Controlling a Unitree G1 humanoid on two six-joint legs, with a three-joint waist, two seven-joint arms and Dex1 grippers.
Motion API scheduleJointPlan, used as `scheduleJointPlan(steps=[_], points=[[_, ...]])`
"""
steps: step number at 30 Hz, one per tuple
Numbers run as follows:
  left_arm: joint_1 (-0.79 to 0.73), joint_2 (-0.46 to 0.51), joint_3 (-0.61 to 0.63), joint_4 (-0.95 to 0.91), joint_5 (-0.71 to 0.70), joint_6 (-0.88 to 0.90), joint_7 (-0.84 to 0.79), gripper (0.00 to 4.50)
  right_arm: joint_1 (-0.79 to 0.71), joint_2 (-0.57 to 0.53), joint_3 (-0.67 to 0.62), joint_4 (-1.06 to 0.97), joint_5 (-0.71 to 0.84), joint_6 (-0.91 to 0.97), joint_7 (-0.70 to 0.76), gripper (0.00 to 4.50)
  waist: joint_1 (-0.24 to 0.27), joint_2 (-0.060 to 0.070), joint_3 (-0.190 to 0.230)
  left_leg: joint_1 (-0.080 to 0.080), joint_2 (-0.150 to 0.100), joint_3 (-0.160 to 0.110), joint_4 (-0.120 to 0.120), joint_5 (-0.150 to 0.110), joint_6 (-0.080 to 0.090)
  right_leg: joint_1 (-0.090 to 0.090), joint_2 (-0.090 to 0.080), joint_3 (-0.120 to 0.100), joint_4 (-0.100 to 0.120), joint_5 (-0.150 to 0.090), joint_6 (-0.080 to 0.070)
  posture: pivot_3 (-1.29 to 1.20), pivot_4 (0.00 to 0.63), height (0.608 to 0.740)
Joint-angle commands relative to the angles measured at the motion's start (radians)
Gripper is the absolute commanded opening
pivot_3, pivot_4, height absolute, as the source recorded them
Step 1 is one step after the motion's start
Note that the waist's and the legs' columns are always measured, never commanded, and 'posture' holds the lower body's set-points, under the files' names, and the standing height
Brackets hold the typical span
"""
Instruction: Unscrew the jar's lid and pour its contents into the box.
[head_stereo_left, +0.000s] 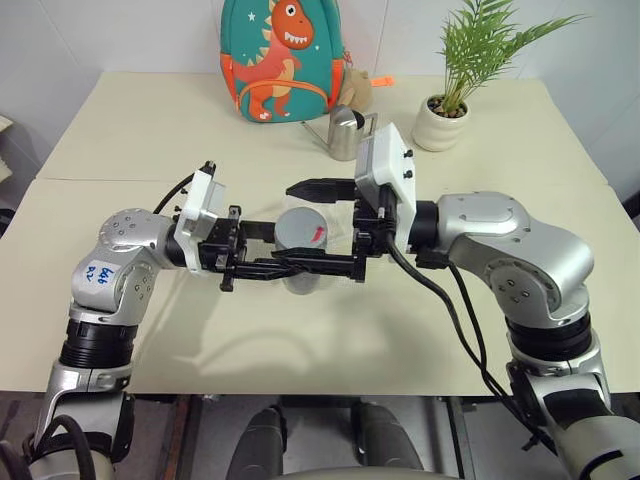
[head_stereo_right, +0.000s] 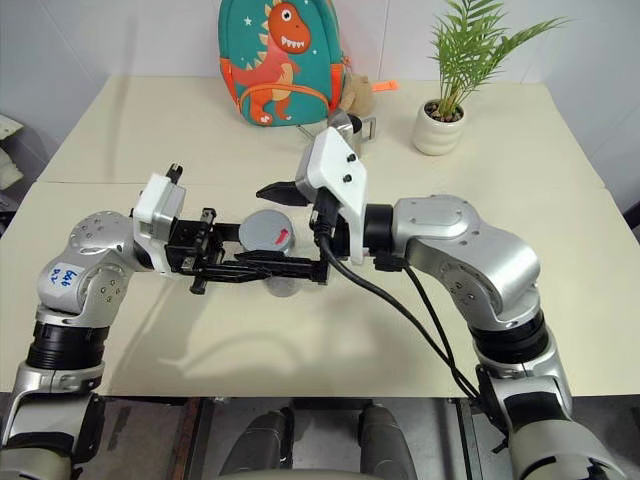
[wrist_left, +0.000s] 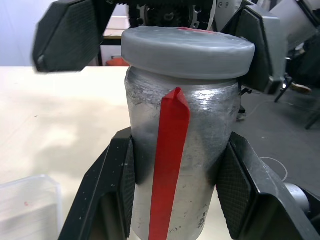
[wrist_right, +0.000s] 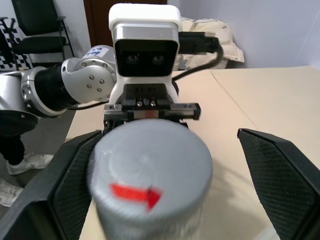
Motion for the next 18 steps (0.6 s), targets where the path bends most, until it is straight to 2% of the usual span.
scheduleJointPlan(steps=[1, 18], points=[[0.013, 0.016, 0.025, -0.03, -0.012, -0.009, -0.004, 1.84, 0.009, -0.03, -0.079, -0.024, 0.006, 0.009, -0.034, 4.48, 0.0, 0.0, 0.0, 0.0, 0.0, 0.0, 0.0, 0.0, 0.0, 0.0, 0.0, 0.0, 0.0, 0.0, 0.0, 0.0, 0.15, 0.74], [0.0, 0.032, 0.034, -0.002, -0.005, -0.01, 0.009, 1.84, 0.075, -0.163, -0.158, -0.067, 0.049, 0.053, -0.025, 4.48, 0.001, 0.0, 0.0, 0.0, 0.0, 0.0, 0.0, 0.0, 0.0, 0.0, 0.0, 0.0, 0.0, 0.0, 0.0, 0.0, 0.15, 0.74]])
